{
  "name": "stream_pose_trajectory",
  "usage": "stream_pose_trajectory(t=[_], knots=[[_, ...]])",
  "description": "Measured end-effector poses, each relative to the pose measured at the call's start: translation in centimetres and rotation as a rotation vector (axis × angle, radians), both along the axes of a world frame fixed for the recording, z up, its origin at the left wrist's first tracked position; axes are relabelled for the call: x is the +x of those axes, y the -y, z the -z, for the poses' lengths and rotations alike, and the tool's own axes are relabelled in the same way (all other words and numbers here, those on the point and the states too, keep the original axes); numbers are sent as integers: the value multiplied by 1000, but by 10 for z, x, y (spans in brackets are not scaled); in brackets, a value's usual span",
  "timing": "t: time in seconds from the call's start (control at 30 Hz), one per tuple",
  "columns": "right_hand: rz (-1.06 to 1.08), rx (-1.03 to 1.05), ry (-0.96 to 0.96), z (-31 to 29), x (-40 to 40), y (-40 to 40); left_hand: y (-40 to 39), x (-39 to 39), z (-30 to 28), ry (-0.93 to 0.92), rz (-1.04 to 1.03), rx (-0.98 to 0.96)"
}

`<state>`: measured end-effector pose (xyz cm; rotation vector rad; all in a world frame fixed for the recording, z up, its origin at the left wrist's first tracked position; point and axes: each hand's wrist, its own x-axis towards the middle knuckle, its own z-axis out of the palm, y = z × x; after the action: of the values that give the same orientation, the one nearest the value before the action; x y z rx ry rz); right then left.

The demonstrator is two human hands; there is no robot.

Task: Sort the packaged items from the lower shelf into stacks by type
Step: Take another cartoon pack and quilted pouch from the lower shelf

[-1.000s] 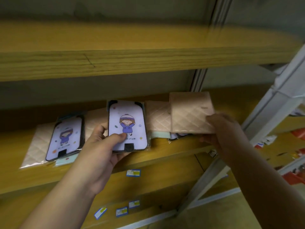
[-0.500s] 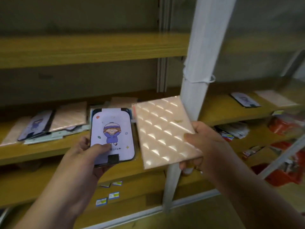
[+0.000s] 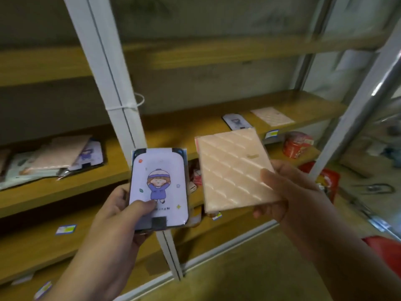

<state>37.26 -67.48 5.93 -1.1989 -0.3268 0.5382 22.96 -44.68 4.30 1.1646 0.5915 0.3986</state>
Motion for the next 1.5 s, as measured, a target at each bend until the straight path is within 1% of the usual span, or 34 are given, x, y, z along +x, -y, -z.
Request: stream_pose_trajectory(t=[0.1, 0.2, 0.37, 0.43, 0.53, 0.63, 0.9, 1.03, 1.1, 1.17, 1.23, 1.3, 1.37, 1.5], knots=[[134, 47, -53, 9, 25, 27, 22, 42, -1, -18, 51, -6], [231, 24, -76, 18, 53, 45, 40, 84, 4, -27, 91, 0], [272, -22, -64, 21, 116, 58, 48, 160, 9, -21, 170, -27], [271, -49, -79, 21, 148, 58, 45, 197, 14, -13, 146, -48], [285, -100, -89, 22, 196, 57, 39, 257, 23, -31, 89, -23], [312, -109, -94, 23, 240, 56, 32, 314, 29, -60, 112, 19], [345, -105, -144, 34, 326, 61, 34, 423, 35, -188, 93, 332], [291, -142, -150, 44, 370, 66, 34, 455, 41, -230, 74, 536], [273, -134, -155, 48, 392, 70, 35, 465, 47, -327, 68, 729], [209, -137, -115, 52, 414, 74, 38, 469, 51, -490, 47, 936], [110, -148, -69, 53, 434, 78, 45, 471, 52, -623, 19, 1066], [37, -170, -36, 55, 453, 83, 56, 469, 53, -693, -29, 1147], [-16, -209, 5, 58, 472, 86, 68, 468, 55, -691, -92, 1167], [-70, -291, 78, 62, 503, 89, 99, 465, 55, -572, -159, 1186]])
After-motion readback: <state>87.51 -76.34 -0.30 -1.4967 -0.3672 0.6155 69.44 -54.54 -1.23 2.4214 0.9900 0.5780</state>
